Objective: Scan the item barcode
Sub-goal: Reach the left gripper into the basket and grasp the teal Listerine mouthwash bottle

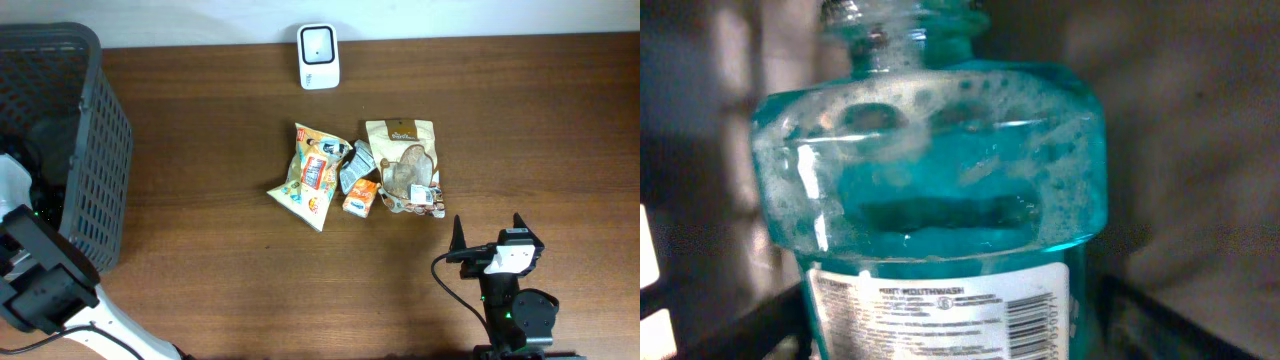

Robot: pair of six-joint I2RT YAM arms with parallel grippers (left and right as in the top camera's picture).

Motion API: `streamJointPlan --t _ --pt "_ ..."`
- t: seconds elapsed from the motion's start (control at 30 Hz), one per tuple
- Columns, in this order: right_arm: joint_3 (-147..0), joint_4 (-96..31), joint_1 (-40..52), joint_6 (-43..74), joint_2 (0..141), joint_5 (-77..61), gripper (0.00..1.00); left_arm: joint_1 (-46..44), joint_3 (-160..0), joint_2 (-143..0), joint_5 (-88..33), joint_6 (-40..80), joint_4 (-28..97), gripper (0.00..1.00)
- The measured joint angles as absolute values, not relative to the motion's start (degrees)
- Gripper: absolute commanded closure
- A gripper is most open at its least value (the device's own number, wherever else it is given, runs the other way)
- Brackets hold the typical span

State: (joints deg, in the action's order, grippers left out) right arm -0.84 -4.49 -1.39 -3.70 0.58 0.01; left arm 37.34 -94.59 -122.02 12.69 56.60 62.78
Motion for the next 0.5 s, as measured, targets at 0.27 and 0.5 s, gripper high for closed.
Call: streamJointPlan --t 0.27,0.5 --pt "-0.84 -4.49 -1.39 -3.7 0.58 0.01 0.02 37.34 -94.83 -122.04 10.41 49.58 60.53 0.7" --pt "-0.84 -4.49 -1.39 -3.7 0.58 -0.01 0.02 37.34 -98.04 -122.52 8.34 43.62 61.52 0.73"
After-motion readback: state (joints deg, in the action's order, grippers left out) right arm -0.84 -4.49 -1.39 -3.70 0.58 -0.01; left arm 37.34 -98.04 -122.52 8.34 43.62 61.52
